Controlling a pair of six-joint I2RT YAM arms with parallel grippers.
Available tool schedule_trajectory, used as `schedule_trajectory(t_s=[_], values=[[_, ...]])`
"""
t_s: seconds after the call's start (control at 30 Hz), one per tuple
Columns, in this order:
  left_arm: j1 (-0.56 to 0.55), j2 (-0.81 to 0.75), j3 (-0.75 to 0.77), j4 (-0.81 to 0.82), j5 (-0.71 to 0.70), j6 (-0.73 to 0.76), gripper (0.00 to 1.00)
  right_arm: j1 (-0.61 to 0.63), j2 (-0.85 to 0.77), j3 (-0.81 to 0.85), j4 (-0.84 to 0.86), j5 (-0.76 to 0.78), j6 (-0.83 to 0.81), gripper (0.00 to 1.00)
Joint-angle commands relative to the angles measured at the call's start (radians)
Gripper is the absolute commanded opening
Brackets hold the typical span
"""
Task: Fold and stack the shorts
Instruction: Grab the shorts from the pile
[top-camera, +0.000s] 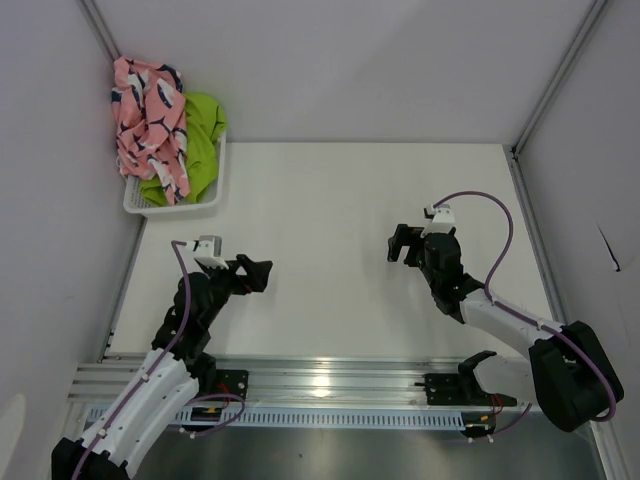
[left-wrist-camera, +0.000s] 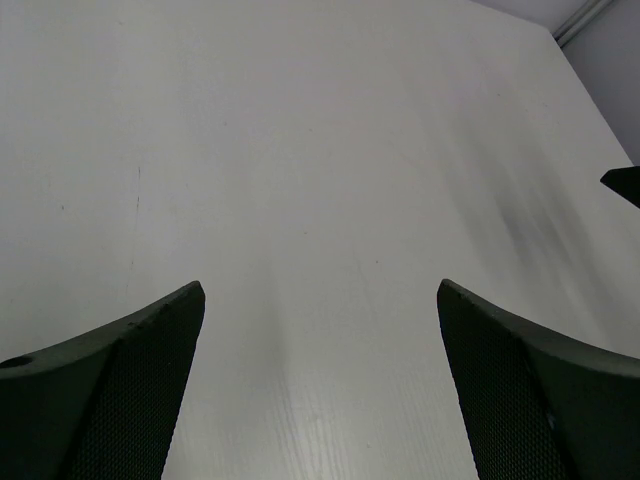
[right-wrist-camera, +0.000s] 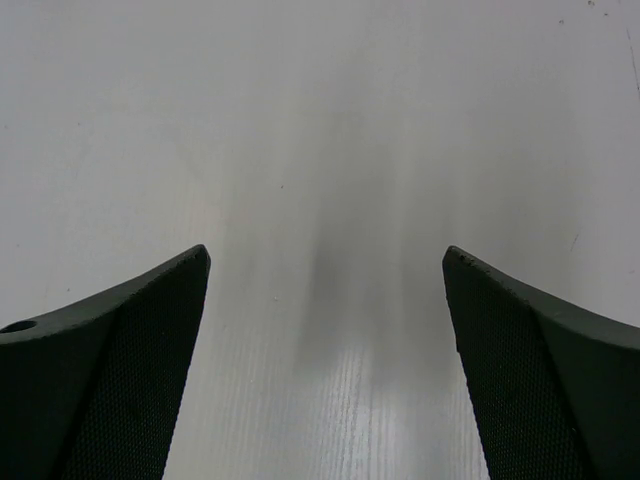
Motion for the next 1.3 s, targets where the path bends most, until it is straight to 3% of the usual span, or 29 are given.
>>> schedule_trajectory(t_s=[0.0,0.2,0.47,0.6,0.8,1.27], values=[[0.005,0.001,0.031,0.029,0.001,0.013,0.99,-0.003,-0.001,0.036,0.007,0.031,0.01,0.99],[0.005,0.038,0.074,-0.058,-0.221,-0.105,0.99,-0.004,-0.001,0.036,0.006,0.034,0.015,0.99],[0.012,0.174,0.333,-0.369,-0.495,-0.263,0.99,-0.006,-0.002,0.036,-0.002,0.043,0.021,1.0],[0.08,0.277,0.52,-0.441,-0.512,-0.253,0.99,-0.006,-0.004,0.035,-0.005,0.048,0.027,0.99],[0.25,0.479,0.749,-0.512,-0.401,-0.234,0.99,-0.006,-0.005,0.036,-0.011,0.048,0.029,0.99],[0.494,0.954,1.312,-0.644,-0.334,-0.231,0.99,-0.006,-0.013,0.043,-0.013,0.002,0.035,0.99]])
